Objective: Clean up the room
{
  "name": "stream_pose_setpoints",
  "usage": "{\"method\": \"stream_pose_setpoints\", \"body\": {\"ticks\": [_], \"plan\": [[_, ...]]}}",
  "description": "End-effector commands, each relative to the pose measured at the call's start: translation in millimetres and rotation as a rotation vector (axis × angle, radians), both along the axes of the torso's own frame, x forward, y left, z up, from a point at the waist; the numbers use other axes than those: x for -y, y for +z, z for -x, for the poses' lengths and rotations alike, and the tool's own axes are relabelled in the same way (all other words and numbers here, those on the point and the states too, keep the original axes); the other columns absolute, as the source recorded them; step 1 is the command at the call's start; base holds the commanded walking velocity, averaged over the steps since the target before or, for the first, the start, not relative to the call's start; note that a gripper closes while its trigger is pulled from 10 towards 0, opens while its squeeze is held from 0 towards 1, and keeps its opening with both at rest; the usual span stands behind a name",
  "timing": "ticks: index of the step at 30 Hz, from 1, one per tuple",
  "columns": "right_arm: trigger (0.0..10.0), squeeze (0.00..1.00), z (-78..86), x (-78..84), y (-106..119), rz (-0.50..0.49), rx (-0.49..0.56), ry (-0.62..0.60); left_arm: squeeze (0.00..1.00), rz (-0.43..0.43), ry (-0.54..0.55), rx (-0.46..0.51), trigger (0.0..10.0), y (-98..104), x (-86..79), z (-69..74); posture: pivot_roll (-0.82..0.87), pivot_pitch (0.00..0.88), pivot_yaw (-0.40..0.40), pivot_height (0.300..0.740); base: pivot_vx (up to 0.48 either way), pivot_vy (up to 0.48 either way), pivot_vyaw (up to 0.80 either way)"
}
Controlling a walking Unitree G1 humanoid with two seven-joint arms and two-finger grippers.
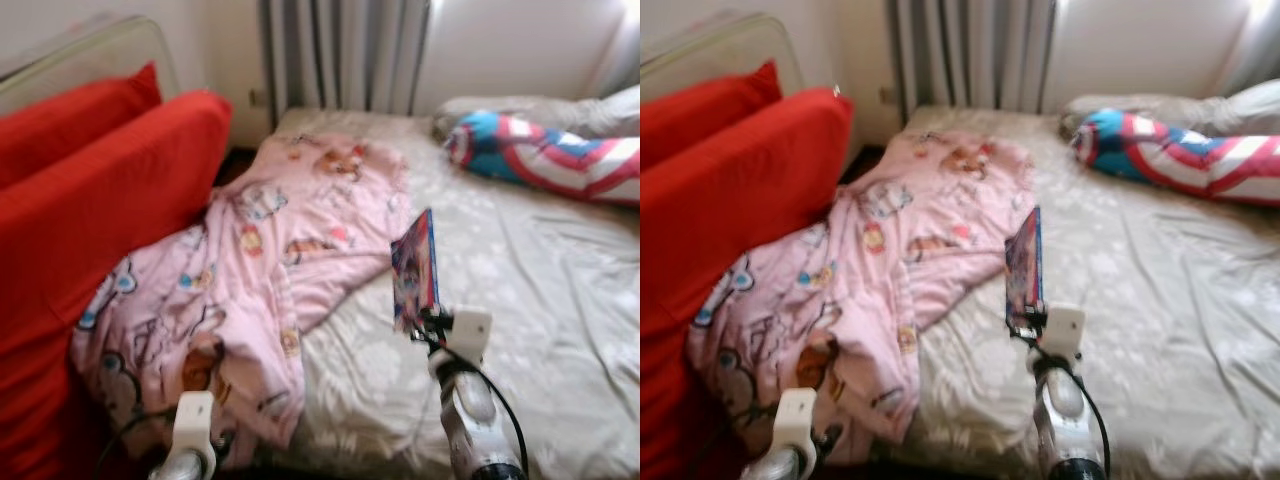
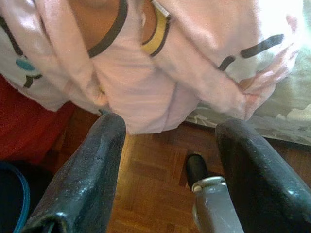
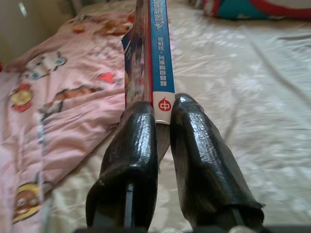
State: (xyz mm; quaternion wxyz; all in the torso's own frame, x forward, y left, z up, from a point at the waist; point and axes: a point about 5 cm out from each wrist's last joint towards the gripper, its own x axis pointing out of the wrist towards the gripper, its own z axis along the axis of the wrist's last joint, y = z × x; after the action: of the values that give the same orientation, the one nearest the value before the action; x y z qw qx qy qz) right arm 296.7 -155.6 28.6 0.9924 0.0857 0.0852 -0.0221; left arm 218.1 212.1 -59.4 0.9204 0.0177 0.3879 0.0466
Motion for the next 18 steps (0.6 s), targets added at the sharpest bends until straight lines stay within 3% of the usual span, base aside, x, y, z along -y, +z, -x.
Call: {"method": "stream_pose_setpoints", "body": {"ticks": [1, 18], "plan": [[10.0, 0.0, -5.5, 4.2, 7.1, 0.003, 0.028, -0.017, 0.0, 0.002, -0.018, -0.031, 10.0, -4.6, 5.4, 5.0, -0.05, 0.005, 0.0, 0.74, 0.0, -0.394, -0.49], [10.0, 0.0, -5.5, 1.6, 7.9, 0.023, 0.035, -0.011, 0.0, -0.014, -0.041, -0.057, 10.0, -8.6, 5.1, 12.0, -0.04, 0.008, -0.001, 0.74, 0.0, -0.393, 0.0]]}}
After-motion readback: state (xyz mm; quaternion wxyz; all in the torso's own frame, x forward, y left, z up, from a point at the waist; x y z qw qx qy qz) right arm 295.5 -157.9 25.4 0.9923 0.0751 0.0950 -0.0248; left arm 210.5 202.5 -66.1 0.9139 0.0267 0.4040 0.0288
